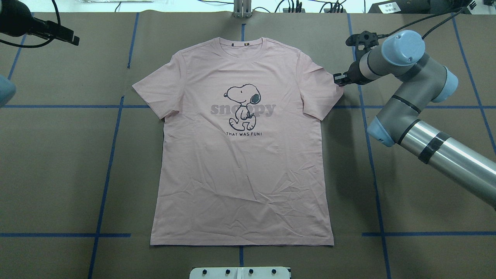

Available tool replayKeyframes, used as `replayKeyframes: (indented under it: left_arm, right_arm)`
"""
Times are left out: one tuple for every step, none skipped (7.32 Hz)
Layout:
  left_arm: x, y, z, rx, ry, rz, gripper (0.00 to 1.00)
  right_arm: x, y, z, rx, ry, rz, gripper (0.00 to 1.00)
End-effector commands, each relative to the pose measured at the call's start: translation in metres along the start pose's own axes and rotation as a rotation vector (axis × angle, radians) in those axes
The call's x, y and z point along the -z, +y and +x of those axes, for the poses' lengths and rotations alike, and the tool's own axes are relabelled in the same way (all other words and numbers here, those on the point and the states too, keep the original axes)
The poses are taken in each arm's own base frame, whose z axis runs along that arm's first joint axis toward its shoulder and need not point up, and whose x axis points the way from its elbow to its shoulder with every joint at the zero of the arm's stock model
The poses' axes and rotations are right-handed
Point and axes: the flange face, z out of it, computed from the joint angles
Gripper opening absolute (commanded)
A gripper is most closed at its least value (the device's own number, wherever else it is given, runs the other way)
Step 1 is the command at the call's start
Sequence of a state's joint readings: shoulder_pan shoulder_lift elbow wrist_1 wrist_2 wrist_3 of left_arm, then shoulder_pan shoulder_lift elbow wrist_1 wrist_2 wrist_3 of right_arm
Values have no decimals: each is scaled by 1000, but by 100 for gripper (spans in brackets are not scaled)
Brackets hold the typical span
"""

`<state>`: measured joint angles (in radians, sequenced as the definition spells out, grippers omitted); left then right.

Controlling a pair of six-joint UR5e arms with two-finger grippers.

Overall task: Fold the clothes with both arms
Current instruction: 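Move the right gripper toward the shirt's sleeve and shoulder farthest from the robot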

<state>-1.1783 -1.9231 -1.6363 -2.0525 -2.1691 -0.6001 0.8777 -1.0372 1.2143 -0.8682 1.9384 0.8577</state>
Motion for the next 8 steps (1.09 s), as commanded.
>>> replayKeyframes:
  left_arm:
    - [1, 2, -2, 2, -2, 0, 100]
    - [2, 2, -2, 1, -1, 1, 100]
    - [1, 3, -2, 2, 0, -1, 100]
    - [2, 4, -2, 2, 0, -1, 100]
    - [2, 3, -3, 2, -1, 0, 100]
    - [2, 3, -3, 2, -1, 0, 100]
    - [2, 4, -4, 3, -2, -1, 100]
    - [2, 4, -4, 5, -3, 0, 100]
  right_arm:
    - [27, -10, -26, 15, -59, 34, 0]
    - [38, -14, -41, 27, -88, 43, 0]
    - [50, -31, -74, 13, -119, 63, 0]
    - [53, -39, -107, -22, -150, 67, 0]
    - [50, -53, -133, -33, -158, 71, 0]
    - [49, -71, -159, -33, -148, 104, 0]
    - [36, -79, -167, -38, -120, 108, 0]
    - [24, -73, -178, -32, -85, 139, 0]
